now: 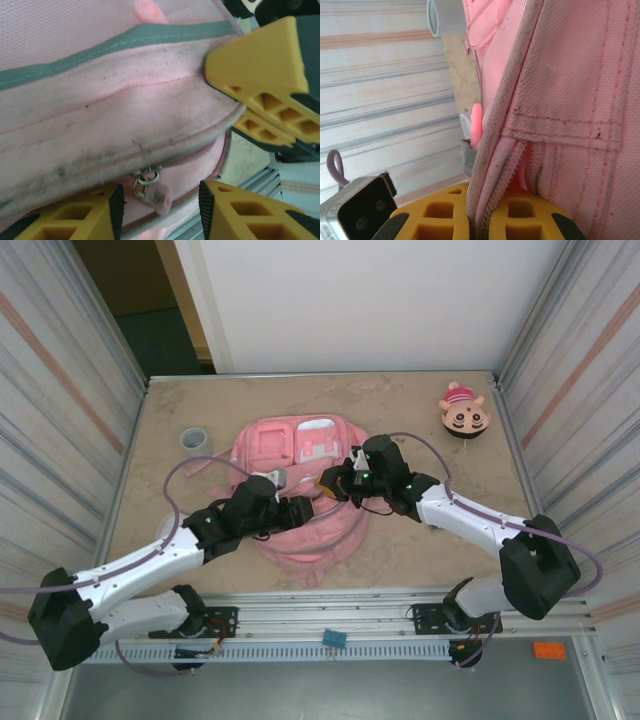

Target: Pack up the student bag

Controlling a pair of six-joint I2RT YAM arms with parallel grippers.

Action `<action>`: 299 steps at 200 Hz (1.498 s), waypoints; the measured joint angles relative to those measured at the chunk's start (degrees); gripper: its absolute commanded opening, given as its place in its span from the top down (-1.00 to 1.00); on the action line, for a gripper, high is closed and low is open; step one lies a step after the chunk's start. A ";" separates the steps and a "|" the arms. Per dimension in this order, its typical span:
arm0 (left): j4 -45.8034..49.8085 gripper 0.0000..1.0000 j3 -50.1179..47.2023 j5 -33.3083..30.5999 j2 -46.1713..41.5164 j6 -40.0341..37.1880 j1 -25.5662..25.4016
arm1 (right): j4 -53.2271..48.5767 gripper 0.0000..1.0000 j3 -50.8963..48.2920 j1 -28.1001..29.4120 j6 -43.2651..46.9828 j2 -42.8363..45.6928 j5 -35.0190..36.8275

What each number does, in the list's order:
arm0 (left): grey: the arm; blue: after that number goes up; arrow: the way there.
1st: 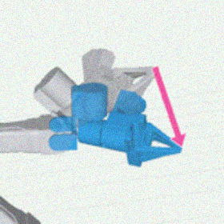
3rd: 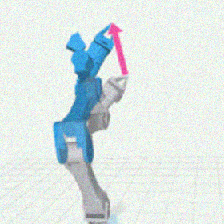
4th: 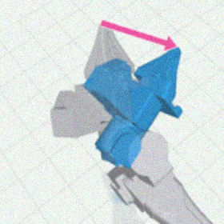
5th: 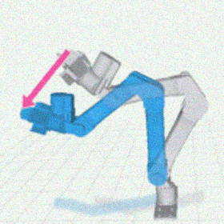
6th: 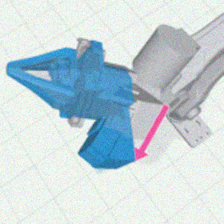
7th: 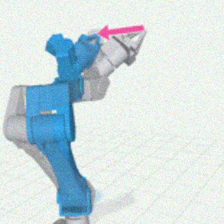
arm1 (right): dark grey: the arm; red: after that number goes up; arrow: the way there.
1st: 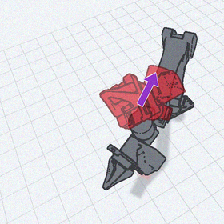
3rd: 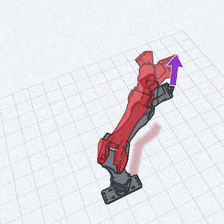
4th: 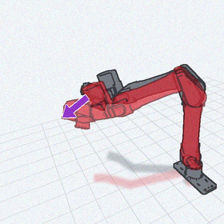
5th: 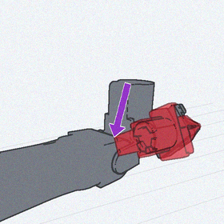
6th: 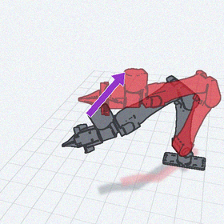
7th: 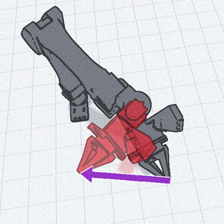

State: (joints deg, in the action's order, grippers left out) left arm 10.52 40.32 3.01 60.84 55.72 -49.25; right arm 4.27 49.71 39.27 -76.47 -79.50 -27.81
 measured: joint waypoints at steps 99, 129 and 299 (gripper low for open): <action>6.12 1.00 -0.48 -5.79 -2.23 -3.06 0.13 | -7.74 1.00 0.35 -7.93 4.09 1.90 -6.51; 9.05 1.00 -3.23 -5.20 -6.95 -7.17 3.43 | -12.59 0.73 0.35 -13.94 7.54 4.44 -9.66; 3.30 1.00 1.18 2.97 0.66 -16.24 4.68 | -11.98 0.38 3.06 1.18 3.39 2.75 4.98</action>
State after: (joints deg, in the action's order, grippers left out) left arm 13.82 41.50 5.98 61.49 39.48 -44.58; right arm -7.70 52.77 40.45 -73.08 -76.75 -22.83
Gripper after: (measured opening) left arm 0.076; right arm 0.205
